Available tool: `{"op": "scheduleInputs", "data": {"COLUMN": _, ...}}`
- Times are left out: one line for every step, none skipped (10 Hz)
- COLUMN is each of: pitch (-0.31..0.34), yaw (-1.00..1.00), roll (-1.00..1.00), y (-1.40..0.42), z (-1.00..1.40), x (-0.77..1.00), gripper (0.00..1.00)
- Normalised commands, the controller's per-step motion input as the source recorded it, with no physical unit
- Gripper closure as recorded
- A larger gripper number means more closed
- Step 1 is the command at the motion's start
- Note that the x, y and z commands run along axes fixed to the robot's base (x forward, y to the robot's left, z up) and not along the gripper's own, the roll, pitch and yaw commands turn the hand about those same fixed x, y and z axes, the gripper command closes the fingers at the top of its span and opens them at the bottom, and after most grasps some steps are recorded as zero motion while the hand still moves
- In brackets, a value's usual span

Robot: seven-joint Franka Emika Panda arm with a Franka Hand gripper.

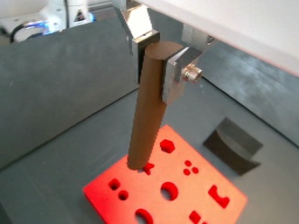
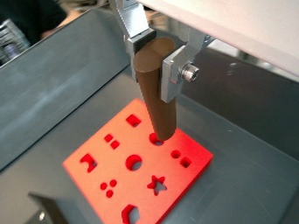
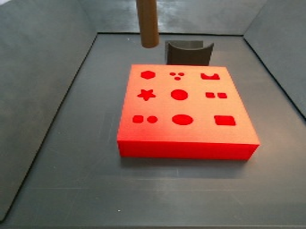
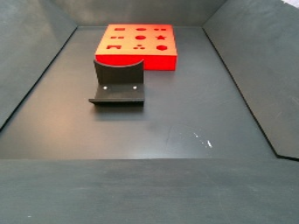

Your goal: Insert the oval object.

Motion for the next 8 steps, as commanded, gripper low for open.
{"op": "scheduleInputs", "data": {"pitch": -0.041, "yaw": 0.85, "roll": 0.2, "y": 0.0, "z": -0.16, "x": 0.09, "gripper": 1.0}}
{"op": "scheduleInputs", "data": {"pitch": -0.04, "yaw": 0.85, "roll": 0.2, "y": 0.0, "z": -0.15, "x": 0.1, "gripper": 1.0}}
{"op": "scheduleInputs", "data": {"pitch": -0.03, "yaw": 0.88, "roll": 0.21, "y": 0.0, "z": -0.17, "x": 0.05, "gripper": 1.0}}
{"op": "scheduleInputs", "data": {"pitch": -0.023, "yaw": 0.89, "roll": 0.23, "y": 0.0, "z": -0.17, "x": 0.04, "gripper": 1.0}}
{"op": "scheduleInputs", "data": {"pitch": -0.017, "yaw": 0.87, "roll": 0.27, "y": 0.0, "z": -0.15, "x": 0.04, "gripper": 1.0}}
{"op": "scheduleInputs", "data": {"pitch": -0.016, "yaw": 0.83, "roll": 0.32, "y": 0.0, "z": -0.13, "x": 0.06, "gripper": 1.0}}
{"op": "scheduleInputs", "data": {"pitch": -0.006, "yaw": 0.81, "roll": 0.34, "y": 0.0, "z": -0.14, "x": 0.06, "gripper": 1.0}}
{"op": "scheduleInputs", "data": {"pitch": 0.0, "yaw": 0.81, "roll": 0.31, "y": 0.0, "z": -0.17, "x": 0.11, "gripper": 1.0}}
